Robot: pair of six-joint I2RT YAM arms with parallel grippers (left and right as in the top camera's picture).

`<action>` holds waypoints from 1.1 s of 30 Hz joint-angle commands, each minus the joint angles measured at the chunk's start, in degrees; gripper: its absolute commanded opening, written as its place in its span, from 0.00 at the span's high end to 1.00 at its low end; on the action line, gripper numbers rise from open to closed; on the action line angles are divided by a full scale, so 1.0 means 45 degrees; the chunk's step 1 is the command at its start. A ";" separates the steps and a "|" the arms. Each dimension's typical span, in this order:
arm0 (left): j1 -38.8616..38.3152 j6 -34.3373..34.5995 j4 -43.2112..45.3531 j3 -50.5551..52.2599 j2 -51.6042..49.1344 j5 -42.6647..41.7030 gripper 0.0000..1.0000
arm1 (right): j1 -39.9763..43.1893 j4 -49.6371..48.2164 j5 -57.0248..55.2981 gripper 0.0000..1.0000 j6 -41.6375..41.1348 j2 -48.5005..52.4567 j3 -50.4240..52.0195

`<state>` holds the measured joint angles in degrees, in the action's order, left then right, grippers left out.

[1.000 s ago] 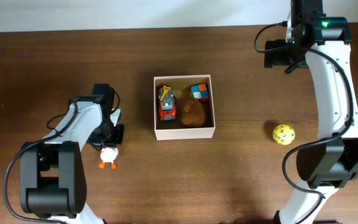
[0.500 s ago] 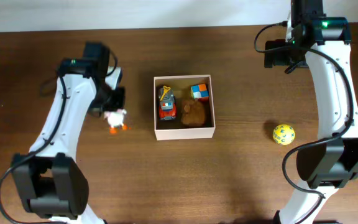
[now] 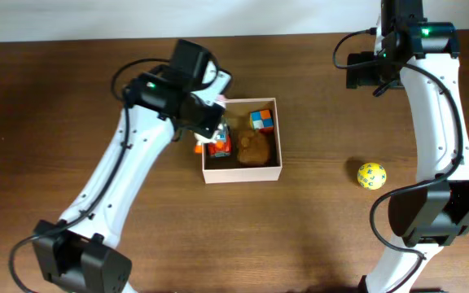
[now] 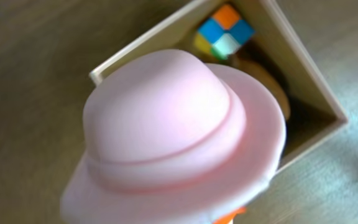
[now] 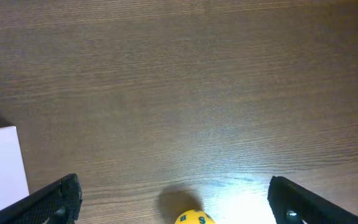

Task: Pack container
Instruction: 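Carry the duck right and lower it into the box's front-left corner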

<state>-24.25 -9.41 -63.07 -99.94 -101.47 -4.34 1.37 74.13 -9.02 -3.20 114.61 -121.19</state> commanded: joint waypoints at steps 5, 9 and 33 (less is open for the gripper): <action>-0.0767 -0.2628 0.0117 0.0063 -0.0393 -0.0204 0.98 | 0.0034 -0.0024 -0.0151 0.01 -0.0092 -0.0049 -0.0219; -0.1015 -0.3371 0.0112 0.0141 -0.1268 -0.0199 0.98 | 0.0034 -0.0024 -0.0151 0.01 -0.0092 -0.0049 -0.0219; -0.1243 -0.4255 -0.1438 0.0136 -0.3254 -0.0588 0.42 | 0.0034 -0.0024 -0.0151 0.01 -0.0092 -0.0049 -0.0219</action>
<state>-29.74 -28.86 -69.34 -99.33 -115.79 -4.58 1.37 74.13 -9.02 -3.20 114.61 -121.19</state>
